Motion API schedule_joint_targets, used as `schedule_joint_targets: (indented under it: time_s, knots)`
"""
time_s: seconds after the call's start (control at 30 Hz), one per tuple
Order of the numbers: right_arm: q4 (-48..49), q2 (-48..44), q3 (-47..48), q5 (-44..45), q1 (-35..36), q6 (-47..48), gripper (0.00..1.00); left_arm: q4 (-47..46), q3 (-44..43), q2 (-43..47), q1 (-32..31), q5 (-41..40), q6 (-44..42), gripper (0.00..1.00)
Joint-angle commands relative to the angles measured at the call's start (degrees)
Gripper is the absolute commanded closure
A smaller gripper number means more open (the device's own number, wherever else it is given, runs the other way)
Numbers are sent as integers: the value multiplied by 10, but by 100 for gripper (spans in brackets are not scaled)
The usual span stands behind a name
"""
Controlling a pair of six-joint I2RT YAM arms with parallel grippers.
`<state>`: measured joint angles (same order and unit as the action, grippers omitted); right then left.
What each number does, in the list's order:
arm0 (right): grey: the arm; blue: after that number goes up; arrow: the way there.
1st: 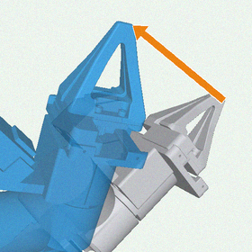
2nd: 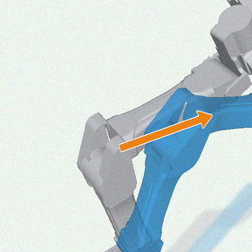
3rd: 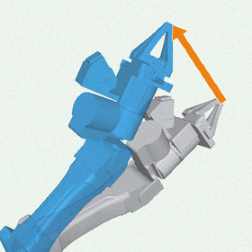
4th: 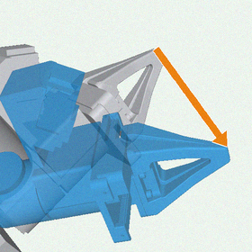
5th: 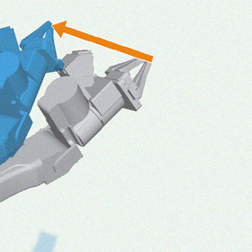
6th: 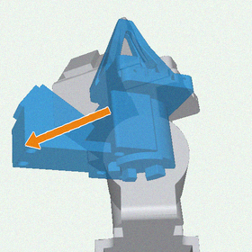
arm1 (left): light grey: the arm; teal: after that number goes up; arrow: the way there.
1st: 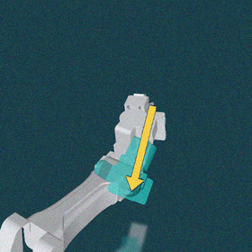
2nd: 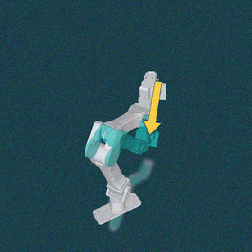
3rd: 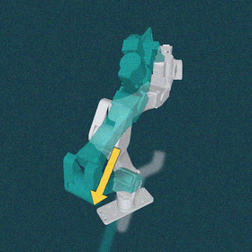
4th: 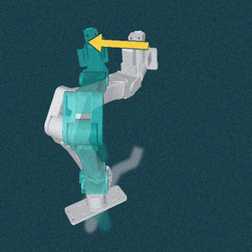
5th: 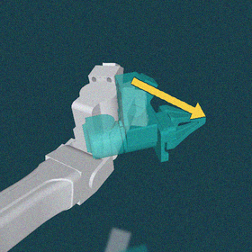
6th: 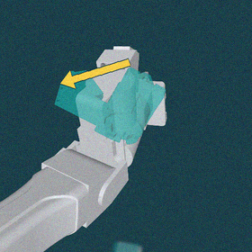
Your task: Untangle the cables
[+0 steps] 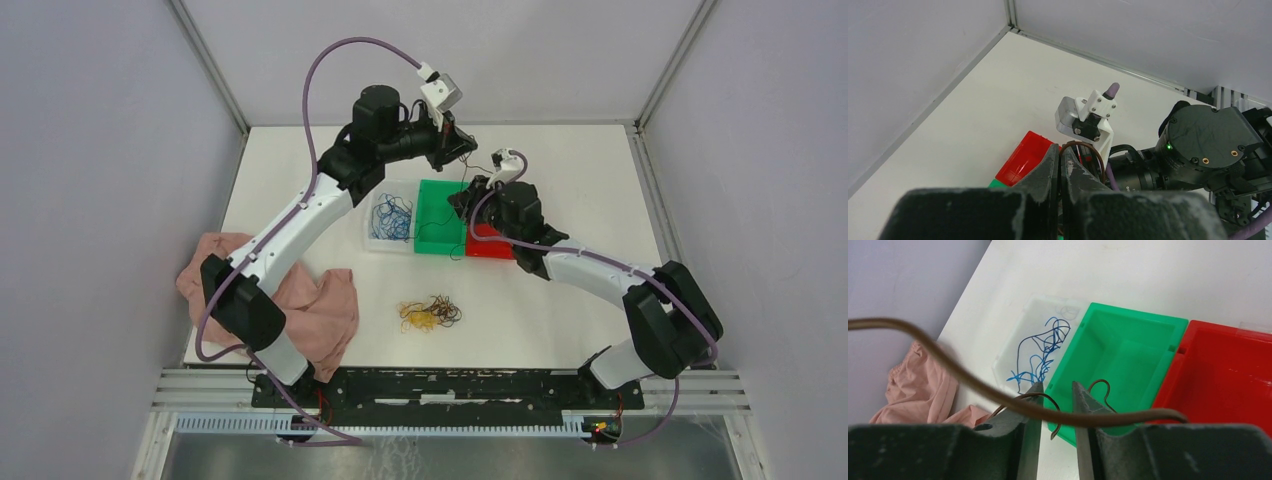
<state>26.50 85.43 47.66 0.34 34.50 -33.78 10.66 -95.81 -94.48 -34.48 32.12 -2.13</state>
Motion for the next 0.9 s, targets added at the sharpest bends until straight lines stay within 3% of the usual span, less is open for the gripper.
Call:
schedule_joint_targets:
  time_s: [0.0, 0.33, 0.53, 0.87]
  knots:
    - [14, -17, -1, 33, -12, -2, 71, -14, -35, -9, -3, 8, 17, 97]
    - [21, 12, 22, 20, -38, -16, 85, -3, -91, -48, -3, 17, 11, 97]
    - [6, 2, 43, -6, -46, -23, 90, 13, -116, -27, -5, 55, 10, 97]
    - [4, -32, 50, -29, -48, -59, 95, 46, -32, 70, -12, 37, -36, 97]
